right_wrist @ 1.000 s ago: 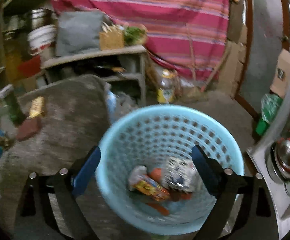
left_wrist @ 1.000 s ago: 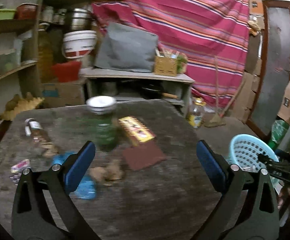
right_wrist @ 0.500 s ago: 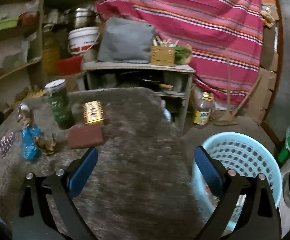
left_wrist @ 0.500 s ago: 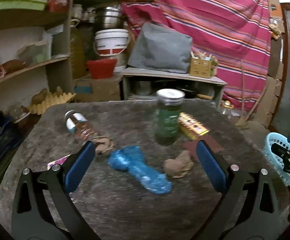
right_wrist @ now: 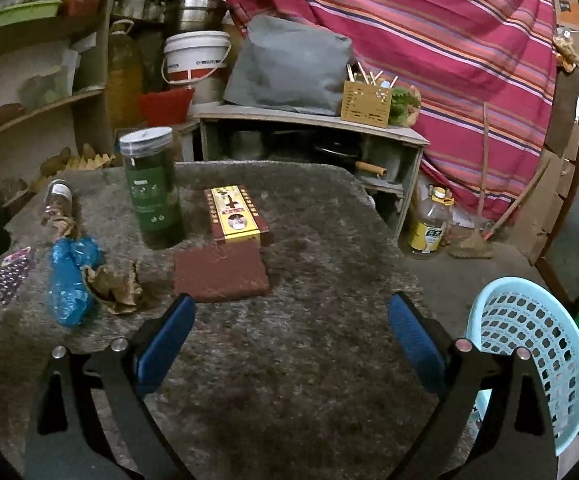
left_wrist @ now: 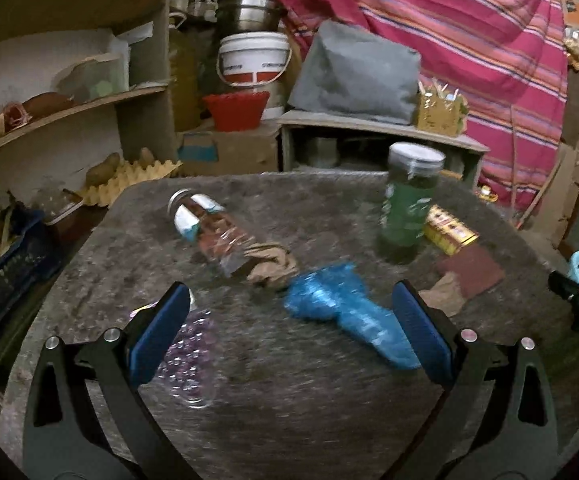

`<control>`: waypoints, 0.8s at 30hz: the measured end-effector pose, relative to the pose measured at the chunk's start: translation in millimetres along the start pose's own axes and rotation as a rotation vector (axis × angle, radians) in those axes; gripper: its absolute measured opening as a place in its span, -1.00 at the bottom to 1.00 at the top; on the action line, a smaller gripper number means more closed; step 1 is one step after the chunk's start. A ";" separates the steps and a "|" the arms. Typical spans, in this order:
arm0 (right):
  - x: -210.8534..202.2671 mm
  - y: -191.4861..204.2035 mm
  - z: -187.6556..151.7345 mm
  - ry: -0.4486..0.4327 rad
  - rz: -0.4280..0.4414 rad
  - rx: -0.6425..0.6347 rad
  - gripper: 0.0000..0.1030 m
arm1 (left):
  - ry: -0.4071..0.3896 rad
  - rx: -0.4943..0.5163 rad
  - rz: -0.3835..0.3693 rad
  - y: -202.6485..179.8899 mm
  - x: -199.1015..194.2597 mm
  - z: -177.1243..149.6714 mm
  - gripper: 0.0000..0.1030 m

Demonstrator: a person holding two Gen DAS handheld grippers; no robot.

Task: Collect trash
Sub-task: 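Move both open tools back over the table, then grasp the blue plastic bag with the left tool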

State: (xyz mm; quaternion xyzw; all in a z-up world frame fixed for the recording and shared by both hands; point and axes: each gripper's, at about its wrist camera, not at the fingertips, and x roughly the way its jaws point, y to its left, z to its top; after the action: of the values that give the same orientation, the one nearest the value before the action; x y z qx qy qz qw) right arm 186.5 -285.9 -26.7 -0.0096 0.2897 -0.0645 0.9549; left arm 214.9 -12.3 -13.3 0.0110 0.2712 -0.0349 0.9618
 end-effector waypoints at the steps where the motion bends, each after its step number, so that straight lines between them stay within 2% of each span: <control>1: 4.0 -0.2 -0.8 0.008 -0.007 0.002 0.89 | 0.017 -0.010 0.002 3.6 4.1 -2.0 0.90; 8: 26.7 -6.4 -6.1 0.038 -0.024 0.023 0.91 | 0.084 -0.003 0.055 7.0 24.6 -10.2 0.90; 13: 41.2 -2.6 -4.3 0.082 -0.025 0.010 0.91 | 0.155 -0.034 -0.004 0.4 40.2 -11.1 0.89; 15: 41.4 -1.6 -2.5 0.067 -0.035 0.005 0.91 | 0.179 -0.043 -0.030 -5.1 47.3 -10.5 0.89; 20: 45.8 -1.1 0.6 0.072 -0.042 -0.001 0.91 | 0.179 -0.024 -0.034 -19.5 59.2 -5.7 0.89; 24: 51.4 -2.4 3.3 0.096 -0.032 0.012 0.91 | 0.213 -0.029 -0.027 -23.1 74.8 -5.1 0.89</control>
State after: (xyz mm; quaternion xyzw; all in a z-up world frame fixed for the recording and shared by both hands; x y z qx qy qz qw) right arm 230.4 -295.0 -52.1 -0.0055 0.3348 -0.0816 0.9387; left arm 274.2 -39.7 -56.8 -0.0032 0.3725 -0.0425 0.9271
